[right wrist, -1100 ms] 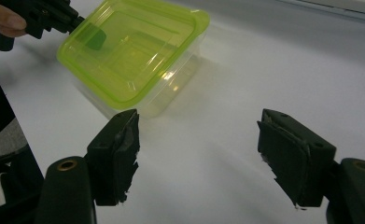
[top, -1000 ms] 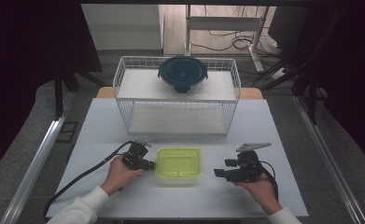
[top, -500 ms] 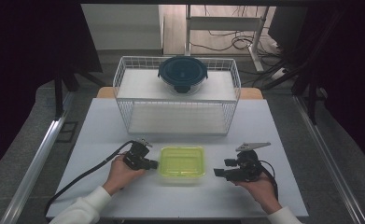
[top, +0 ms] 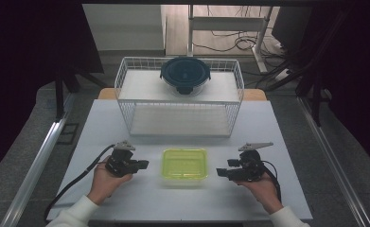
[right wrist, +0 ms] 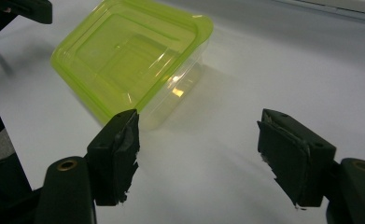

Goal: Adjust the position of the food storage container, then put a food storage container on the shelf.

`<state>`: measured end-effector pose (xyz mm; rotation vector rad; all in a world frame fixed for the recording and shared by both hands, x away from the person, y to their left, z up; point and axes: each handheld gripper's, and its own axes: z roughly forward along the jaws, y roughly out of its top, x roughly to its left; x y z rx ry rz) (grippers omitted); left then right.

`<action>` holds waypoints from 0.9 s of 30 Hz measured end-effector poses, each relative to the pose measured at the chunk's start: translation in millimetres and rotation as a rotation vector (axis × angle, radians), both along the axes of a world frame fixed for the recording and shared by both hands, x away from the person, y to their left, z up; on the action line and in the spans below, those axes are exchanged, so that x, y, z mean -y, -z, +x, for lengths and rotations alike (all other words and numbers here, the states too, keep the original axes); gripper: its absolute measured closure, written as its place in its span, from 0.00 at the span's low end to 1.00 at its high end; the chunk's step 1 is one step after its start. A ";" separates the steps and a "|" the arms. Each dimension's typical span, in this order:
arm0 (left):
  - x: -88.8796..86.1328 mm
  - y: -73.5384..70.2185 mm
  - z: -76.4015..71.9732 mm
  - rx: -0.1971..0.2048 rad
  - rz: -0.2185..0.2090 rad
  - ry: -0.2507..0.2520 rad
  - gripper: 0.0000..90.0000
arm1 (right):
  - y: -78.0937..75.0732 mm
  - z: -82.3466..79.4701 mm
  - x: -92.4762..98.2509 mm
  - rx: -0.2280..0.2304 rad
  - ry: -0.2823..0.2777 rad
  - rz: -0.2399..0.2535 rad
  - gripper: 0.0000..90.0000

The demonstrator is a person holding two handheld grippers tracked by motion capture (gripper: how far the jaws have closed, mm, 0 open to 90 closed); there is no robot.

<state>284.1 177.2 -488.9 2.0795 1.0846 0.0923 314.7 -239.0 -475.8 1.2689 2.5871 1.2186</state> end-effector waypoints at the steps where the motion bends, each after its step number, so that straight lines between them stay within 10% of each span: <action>1: -0.1 0.2 -1.9 0.007 -0.002 0.002 0.96 | -0.1 0.0 -0.6 0.004 -0.003 0.003 0.33; 11: -3.2 -2.9 -9.0 0.007 -0.097 -0.065 0.40 | -5.8 -4.5 -2.7 0.027 -0.015 0.011 0.32; 27: -2.4 4.0 3.0 -0.070 -0.176 -0.094 0.26 | -3.6 -1.3 -2.7 -0.009 0.030 0.073 0.27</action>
